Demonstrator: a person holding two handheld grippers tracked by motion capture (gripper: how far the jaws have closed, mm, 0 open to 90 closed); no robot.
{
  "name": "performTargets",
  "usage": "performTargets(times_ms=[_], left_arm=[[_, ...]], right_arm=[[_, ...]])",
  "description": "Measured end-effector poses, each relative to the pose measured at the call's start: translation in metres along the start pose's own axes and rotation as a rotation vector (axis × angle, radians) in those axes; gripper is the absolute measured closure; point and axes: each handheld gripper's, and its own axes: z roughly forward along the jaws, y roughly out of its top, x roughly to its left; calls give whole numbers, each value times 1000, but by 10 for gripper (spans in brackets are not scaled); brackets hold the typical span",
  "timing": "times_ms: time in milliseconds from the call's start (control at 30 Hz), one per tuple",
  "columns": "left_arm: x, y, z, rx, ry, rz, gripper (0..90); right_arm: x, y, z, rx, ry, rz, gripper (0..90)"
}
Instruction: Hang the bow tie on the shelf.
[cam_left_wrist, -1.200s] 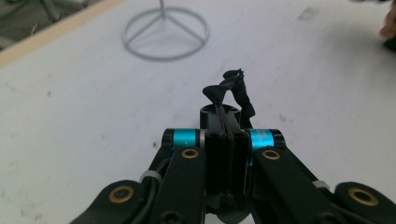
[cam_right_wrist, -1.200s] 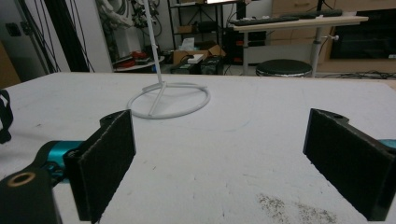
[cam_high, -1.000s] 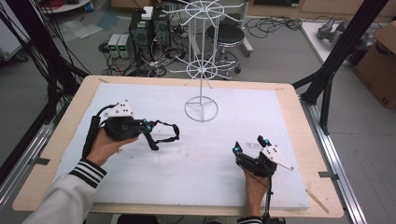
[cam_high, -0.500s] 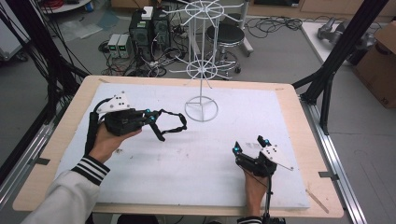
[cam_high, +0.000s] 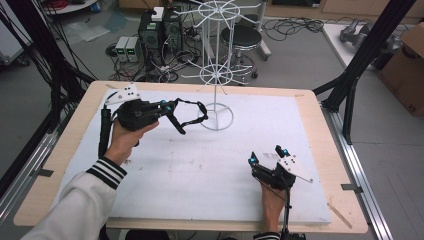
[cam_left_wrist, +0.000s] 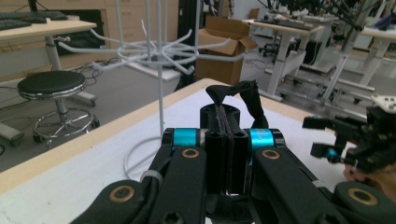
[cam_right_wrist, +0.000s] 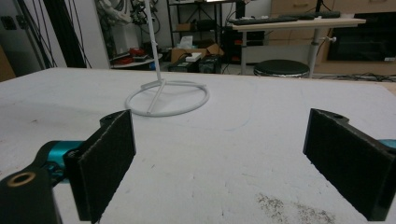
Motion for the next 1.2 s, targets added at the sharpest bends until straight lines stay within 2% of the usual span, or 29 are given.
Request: performTargets(times_ms=[133,333,633,767,1067,1200], left_arm=[[1,4,5,-21,10,0,886],[8,5,16,-35,17,-35,886],[13,24,32,-49,39,-10,886],[17,28,37,-66,50,-15,886],[26,21,49,-56,87,-31,886],[26,17,58,-32,109,-34,886]], right_arm=[[0,0,0,2,-1,10,82],[0,0,0,0,-1,5,82],[0,0,0,1,-1,10,82],[-1,0,0,2,0,11,82],[0,0,0,1,-1,-2,82],[0,0,0,-2,-2,-3,82]])
